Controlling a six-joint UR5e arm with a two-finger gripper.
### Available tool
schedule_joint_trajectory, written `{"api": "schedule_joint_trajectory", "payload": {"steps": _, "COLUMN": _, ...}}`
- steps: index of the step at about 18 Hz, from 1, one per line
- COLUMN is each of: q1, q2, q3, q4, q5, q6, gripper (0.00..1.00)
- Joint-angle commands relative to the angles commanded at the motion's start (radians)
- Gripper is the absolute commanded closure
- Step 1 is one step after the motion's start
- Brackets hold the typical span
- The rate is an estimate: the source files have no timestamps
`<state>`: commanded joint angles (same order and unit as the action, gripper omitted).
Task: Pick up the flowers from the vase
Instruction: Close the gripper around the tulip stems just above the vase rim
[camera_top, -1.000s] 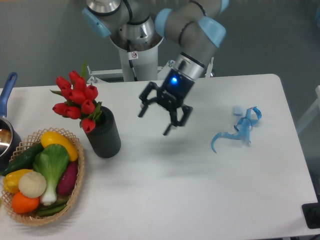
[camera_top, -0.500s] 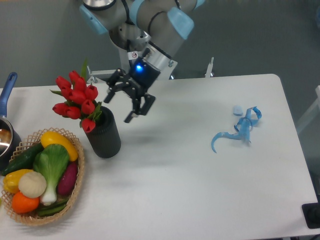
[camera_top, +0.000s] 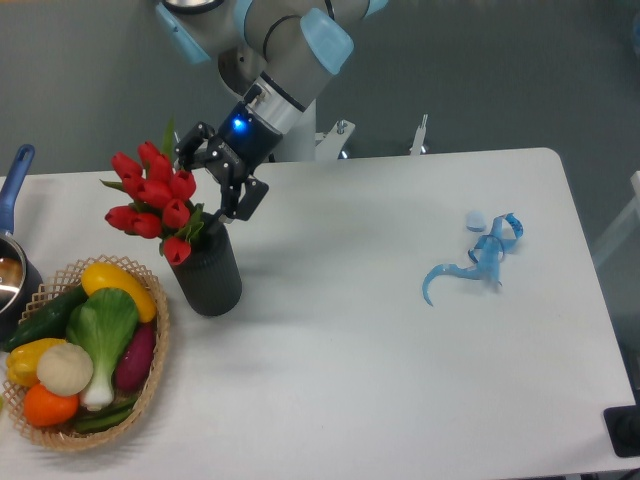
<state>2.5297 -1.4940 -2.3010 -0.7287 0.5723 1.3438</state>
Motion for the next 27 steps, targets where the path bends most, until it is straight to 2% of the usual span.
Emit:
{"api": "schedule_joint_trajectory", "payload": {"steps": 8, "q1": -0.035, "q2": -0.080, "q3": 0.052, "q4": 0.000, "q5": -0.022, "q6": -0.006, "gripper": 0.00}}
{"api": "schedule_joint_trajectory", "payload": {"steps": 9, "q1": -0.035, "q2": -0.081, "q3": 0.054, "q4": 0.000, "q5": -0.015, "q6": -0.006, "gripper": 0.03}}
{"api": "schedule_joint_trajectory", "payload": {"steps": 14, "q1": -0.029, "q2": -0.071, "q3": 0.048, "q4": -0.005, "q5": -0.015, "q6": -0.015, "gripper": 0.55}}
{"api": "schedule_joint_trajectory", "payload": {"steps": 17, "q1": -0.031, "q2": -0.069, "q3": 0.058, "q4": 0.000, "q5": -0.020, "q6": -0.054, "gripper": 0.75}}
{"api": "schedule_joint_trajectory", "payload": {"steps": 21, "q1": -0.023, "q2": -0.042, "q3": 0.061, "q4": -0.002, "q5": -0.028, "q6": -0.075, "gripper": 0.76}}
{"api": "schedule_joint_trajectory", "payload": {"steps": 27, "q1": -0.020, "q2": 0.023, "q3": 0.087, "q4": 0.000, "q5": -0.031, "q6": -0.196, "gripper": 0.76}}
